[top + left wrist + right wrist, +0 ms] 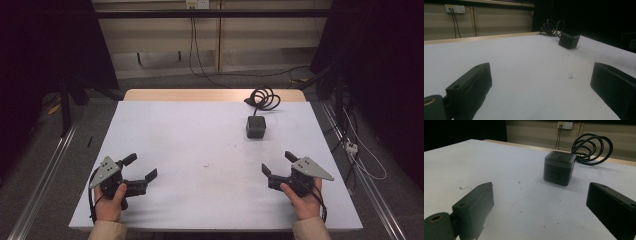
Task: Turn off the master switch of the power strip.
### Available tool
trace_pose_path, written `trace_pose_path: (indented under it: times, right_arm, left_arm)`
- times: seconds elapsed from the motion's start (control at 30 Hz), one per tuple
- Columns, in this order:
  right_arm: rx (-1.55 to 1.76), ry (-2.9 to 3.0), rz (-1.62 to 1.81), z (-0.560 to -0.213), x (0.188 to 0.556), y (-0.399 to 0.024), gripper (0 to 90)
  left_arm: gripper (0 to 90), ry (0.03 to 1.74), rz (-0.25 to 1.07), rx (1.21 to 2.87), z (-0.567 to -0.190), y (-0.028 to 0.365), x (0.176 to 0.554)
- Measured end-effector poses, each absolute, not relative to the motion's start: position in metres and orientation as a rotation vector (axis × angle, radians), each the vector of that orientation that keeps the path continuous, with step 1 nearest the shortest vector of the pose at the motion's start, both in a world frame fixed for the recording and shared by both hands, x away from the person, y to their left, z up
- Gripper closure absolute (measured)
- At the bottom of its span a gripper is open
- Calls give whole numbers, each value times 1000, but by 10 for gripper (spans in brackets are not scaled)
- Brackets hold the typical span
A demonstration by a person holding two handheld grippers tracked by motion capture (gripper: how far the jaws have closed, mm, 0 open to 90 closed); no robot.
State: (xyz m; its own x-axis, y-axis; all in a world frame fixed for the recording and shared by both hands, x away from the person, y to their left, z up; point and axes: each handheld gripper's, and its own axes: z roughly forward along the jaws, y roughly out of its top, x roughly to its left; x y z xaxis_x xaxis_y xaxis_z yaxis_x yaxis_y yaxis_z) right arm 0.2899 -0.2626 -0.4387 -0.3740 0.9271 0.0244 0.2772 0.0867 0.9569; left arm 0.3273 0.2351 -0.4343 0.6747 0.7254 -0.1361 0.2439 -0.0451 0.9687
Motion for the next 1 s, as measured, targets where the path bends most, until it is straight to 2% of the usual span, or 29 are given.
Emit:
trace_pose_path:
  times: [1.0]
  right_arm:
    - [1203,1769,1287,-425,343,-250,102]
  left_arm:
    - [33,805,456,1617,-435,234,327]
